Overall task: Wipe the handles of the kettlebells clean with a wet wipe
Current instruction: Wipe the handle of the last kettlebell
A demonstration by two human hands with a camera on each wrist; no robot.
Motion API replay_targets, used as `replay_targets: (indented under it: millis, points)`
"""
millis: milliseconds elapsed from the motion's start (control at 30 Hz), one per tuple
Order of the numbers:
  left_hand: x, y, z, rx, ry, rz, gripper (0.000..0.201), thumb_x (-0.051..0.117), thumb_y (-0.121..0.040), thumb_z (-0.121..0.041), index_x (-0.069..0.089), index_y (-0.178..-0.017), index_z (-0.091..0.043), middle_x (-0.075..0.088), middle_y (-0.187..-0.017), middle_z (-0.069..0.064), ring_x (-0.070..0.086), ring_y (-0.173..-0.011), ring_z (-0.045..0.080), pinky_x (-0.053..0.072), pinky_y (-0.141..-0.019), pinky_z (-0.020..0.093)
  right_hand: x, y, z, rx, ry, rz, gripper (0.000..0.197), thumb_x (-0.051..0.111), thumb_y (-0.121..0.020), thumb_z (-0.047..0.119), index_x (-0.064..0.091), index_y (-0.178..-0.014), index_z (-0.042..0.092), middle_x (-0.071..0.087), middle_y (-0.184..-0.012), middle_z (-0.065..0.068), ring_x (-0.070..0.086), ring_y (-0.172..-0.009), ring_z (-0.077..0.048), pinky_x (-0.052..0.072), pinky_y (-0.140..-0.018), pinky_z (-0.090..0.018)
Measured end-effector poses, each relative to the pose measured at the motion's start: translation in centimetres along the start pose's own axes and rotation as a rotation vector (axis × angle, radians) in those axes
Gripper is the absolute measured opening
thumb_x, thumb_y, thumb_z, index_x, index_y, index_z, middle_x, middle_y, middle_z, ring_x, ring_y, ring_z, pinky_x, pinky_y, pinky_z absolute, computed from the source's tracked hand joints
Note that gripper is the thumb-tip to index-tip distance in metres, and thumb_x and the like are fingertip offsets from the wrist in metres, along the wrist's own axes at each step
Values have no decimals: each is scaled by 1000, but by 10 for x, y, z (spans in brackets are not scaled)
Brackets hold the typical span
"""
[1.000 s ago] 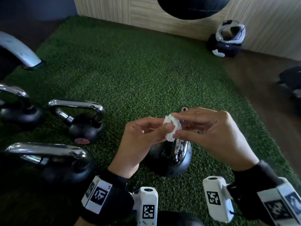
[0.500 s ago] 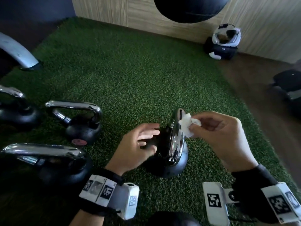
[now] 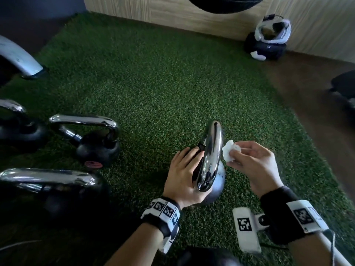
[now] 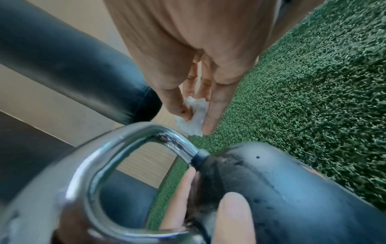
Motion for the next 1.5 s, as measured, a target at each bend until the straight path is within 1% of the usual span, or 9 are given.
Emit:
replay_targets:
  millis: [233,367,600,767,933,1100,1233,1333,1500]
  points:
    - [-27,-14,9,152,208,-10,67,84,-67,-32,67,-128,-8,66,-135,5,52,-136,16,39,-118,44,29,-18,-19,22,-5,-32,20,71,-91,-2,72,-110,2,75,-99,-13,75,-93,-33,66,-78,-33]
    - [-24,-11,13,145,202,-1,72,85,-69,-35,63,-133,-12,61,-140,1,50,-139,17,39,-117,50,38,-16,-16,-66,222,-119,24,78,-88,5,76,-111,10,77,-95,0,74,-78,-17,63,-72,-21]
    - [-21,-5,15,111,155,-33,79,89,-70,-40,61,-138,-12,57,-145,0,43,-142,11,38,-118,47,31,-35,-10,-147,220,-160,19,78,-87,8,77,-106,10,79,-101,-7,76,-90,-22,63,-87,-45]
    - [-22,-5,16,76,176,-52,75,89,-69,-40,63,-134,-11,58,-143,-1,39,-142,2,38,-120,40,26,-45,-17,-234,230,-149,20,82,-85,13,79,-98,29,80,-103,-1,77,-95,-23,62,-89,-51]
    - [-22,-4,15,84,157,-54,73,79,-75,-51,64,-133,-10,56,-145,-4,36,-144,0,33,-122,32,25,-34,13,-402,251,-101,26,74,-87,-4,74,-112,3,77,-107,-18,72,-78,-9,63,-73,-27]
    - [-29,-4,7,106,150,-117,72,73,-74,-53,55,-135,-19,49,-142,-16,27,-141,-16,24,-121,15,28,11,40,-814,446,-59,18,72,-94,14,74,-112,17,76,-110,1,76,-94,-10,64,-71,-29]
    - [-34,-5,0,101,176,-102,72,70,-73,-54,43,-137,-34,45,-142,-18,25,-139,-21,23,-120,12,31,13,48,-762,438,0,26,77,-85,-3,73,-107,11,72,-102,-2,67,-88,15,54,-70,-5]
    - [-34,-4,0,86,190,-80,77,73,-72,-55,36,-138,-43,37,-141,-36,32,-137,-19,31,-119,19,30,5,54,-669,396,23,29,79,-81,-6,73,-104,11,73,-98,-12,65,-81,11,50,-64,-5]
    - [-33,-4,1,59,241,-90,82,79,-69,-52,36,-138,-49,41,-146,-33,50,-135,3,43,-116,34,33,56,58,-643,512,202,10,85,-78,19,81,-87,18,70,-82,14,63,-64,6,43,-54,-3]
Point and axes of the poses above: each hand's wrist, its own y-axis away from the middle knuckle, its own x-axis out of the palm, z = x × y, the point moved 4 cm from there along -y, towards the middle knuckle
